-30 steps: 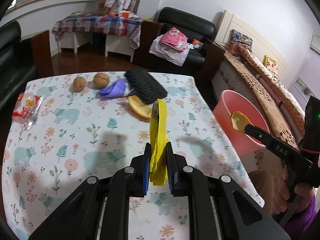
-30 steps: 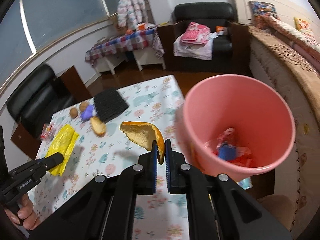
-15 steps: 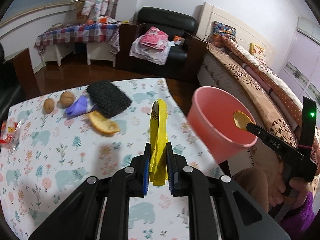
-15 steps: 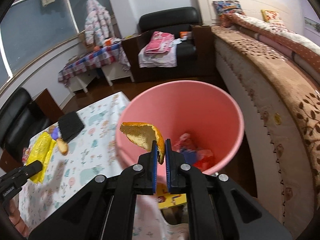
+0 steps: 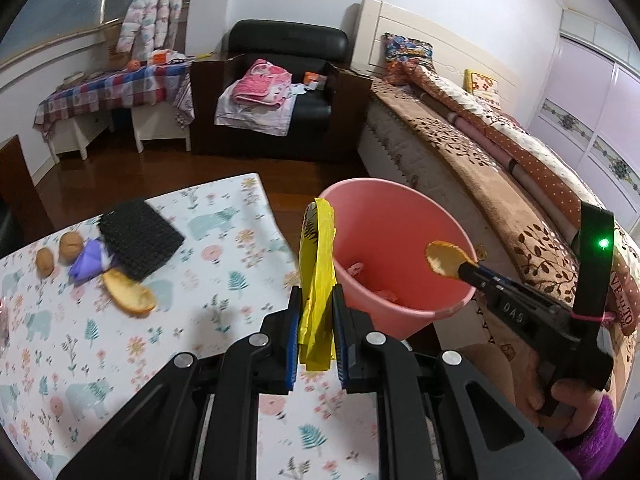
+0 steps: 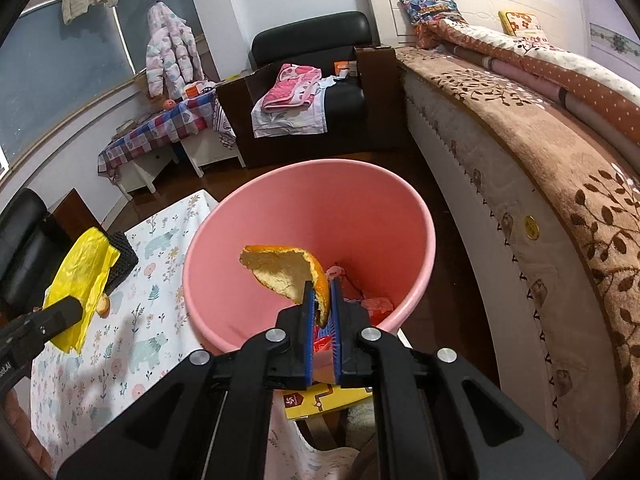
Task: Collect trash
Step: 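Carry the yellow bag and orange peel to the pink bucket and release both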
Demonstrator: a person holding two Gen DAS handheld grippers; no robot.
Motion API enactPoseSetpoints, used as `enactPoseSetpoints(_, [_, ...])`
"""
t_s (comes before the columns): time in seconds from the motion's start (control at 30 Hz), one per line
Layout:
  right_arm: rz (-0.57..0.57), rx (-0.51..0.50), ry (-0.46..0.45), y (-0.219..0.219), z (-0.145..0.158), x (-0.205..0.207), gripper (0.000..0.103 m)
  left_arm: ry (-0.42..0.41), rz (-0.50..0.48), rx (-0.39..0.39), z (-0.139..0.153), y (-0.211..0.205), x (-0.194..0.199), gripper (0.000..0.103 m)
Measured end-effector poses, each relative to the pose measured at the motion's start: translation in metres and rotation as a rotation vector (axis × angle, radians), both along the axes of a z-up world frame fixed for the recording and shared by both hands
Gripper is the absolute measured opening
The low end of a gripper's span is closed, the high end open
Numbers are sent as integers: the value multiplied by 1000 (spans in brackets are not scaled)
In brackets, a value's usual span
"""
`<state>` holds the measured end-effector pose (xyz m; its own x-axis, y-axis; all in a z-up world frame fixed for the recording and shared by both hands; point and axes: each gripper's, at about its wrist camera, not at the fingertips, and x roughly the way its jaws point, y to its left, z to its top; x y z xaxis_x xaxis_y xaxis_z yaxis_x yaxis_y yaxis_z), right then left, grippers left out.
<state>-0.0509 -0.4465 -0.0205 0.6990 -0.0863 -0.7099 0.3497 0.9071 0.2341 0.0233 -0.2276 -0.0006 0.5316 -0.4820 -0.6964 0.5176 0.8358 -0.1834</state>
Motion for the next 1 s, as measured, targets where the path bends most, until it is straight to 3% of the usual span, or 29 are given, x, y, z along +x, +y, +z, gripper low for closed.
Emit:
enactPoseSetpoints(0.5, [-14, 32, 0, -17, -9, 3, 8, 31, -59, 23, -15, -58, 19, 14])
enactPoseSetpoints(0.9, [-19, 44, 13, -22, -16, 8, 8, 56, -71, 38, -29, -82, 32, 14])
enactPoseSetpoints(1.0, [-19, 47, 16, -22, -17, 10, 8, 56, -63, 31, -30, -83, 34, 20])
